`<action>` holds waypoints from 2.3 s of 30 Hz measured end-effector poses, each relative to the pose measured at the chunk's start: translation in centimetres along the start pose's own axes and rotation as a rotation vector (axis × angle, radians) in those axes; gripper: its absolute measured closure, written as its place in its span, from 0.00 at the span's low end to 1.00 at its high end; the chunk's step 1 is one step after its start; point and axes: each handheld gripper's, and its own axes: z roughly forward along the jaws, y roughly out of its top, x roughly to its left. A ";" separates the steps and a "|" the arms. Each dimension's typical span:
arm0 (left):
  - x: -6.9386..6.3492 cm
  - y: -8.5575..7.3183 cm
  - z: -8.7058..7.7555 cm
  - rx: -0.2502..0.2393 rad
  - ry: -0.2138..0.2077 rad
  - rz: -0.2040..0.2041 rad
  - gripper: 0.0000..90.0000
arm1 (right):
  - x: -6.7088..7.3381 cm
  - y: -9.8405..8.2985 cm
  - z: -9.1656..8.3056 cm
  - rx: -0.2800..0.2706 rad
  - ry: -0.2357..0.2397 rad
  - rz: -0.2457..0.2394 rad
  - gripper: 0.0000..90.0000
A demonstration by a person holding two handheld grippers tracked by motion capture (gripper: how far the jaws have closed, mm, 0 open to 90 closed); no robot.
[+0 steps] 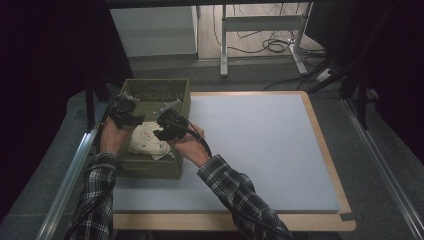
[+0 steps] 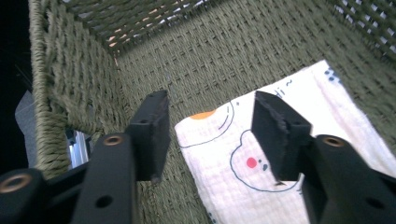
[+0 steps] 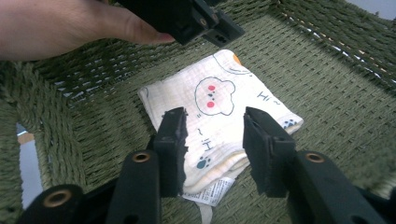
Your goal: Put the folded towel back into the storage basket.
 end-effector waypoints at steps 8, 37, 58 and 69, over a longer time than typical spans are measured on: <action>-0.1 -0.6 -0.6 -0.031 -0.054 -0.033 0.37 | -0.5 -0.7 -1.1 -0.022 0.009 -0.007 0.52; -1.6 -1.1 -2.8 -0.135 -0.207 -0.128 0.12 | -1.1 -2.3 -4.6 -0.031 0.030 -0.040 0.29; -3.7 -1.3 -4.3 -0.155 -0.231 -0.089 0.03 | -2.7 -4.3 -7.7 -0.060 0.041 -0.022 0.17; -5.0 -1.6 -5.3 -0.187 -0.250 -0.084 0.02 | -4.0 -5.9 -9.4 -0.060 0.035 0.008 0.11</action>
